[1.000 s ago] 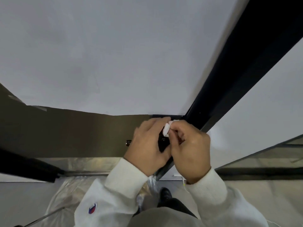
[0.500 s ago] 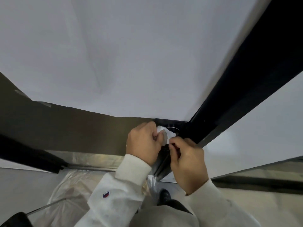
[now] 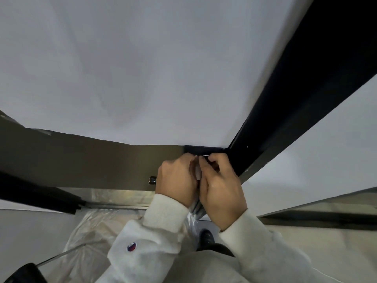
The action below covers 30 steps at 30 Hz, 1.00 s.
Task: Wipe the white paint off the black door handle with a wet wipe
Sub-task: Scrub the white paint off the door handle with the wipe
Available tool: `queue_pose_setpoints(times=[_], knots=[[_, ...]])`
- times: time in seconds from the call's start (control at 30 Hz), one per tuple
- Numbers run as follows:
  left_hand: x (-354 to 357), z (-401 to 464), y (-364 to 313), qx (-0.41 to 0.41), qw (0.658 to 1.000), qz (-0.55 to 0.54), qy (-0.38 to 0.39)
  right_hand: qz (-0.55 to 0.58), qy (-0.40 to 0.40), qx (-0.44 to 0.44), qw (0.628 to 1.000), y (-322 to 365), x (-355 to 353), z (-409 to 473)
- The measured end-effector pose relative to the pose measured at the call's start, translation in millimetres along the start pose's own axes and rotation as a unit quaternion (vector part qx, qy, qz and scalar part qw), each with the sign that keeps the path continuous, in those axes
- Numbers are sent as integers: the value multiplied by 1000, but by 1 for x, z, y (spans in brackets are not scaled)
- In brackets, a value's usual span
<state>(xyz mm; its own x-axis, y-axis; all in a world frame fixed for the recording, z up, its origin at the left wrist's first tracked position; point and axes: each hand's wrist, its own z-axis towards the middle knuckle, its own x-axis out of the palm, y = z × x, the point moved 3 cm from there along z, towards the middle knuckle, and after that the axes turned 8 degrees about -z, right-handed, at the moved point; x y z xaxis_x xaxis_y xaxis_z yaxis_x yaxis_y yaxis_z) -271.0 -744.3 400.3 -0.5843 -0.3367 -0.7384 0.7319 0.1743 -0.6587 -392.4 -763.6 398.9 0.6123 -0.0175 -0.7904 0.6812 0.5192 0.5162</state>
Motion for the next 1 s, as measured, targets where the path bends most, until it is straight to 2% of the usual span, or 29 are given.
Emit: queue_pose_setpoints(times=[0.07,0.2,0.27,0.33,0.4,0.47,0.5,0.53,0.57,0.63,0.7,0.77,0.8,0.9,1.0], knots=[[0,4,5,-46,997,47,43,-34,-37,-31,998,0,-7,2],[-14,11,9,-90,990,40,97,-14,-93,-56,994,-8,-19,-9],[-29,10,21,-100,991,49,72,9,-95,-41,995,-13,-23,-22],[-48,5,41,-112,993,34,5,38,-80,-2,996,-22,-22,-35],[-64,-2,70,-160,985,-21,-54,61,-32,55,996,-31,-14,-44],[-60,-12,103,-235,966,-89,-52,124,44,146,980,-40,1,-50],[-51,-18,119,-285,943,-166,-40,170,83,200,961,-43,9,-51],[-39,-25,127,-338,901,-272,-28,213,110,250,938,-43,16,-53],[-23,-32,131,-385,844,-372,-6,251,127,294,914,-42,23,-54],[8,-46,121,-416,759,-499,41,341,142,375,850,-36,35,-55],[28,-56,94,-404,704,-578,81,426,139,443,776,-27,42,-56],[40,-60,73,-384,682,-610,125,494,114,478,717,-22,44,-56],[43,-58,68,-379,679,-614,136,515,91,481,704,-23,42,-57],[47,-48,67,-396,650,-640,103,528,3,471,706,-28,31,-57],[53,-40,65,-407,590,-692,90,559,-62,451,692,-24,18,-49]])
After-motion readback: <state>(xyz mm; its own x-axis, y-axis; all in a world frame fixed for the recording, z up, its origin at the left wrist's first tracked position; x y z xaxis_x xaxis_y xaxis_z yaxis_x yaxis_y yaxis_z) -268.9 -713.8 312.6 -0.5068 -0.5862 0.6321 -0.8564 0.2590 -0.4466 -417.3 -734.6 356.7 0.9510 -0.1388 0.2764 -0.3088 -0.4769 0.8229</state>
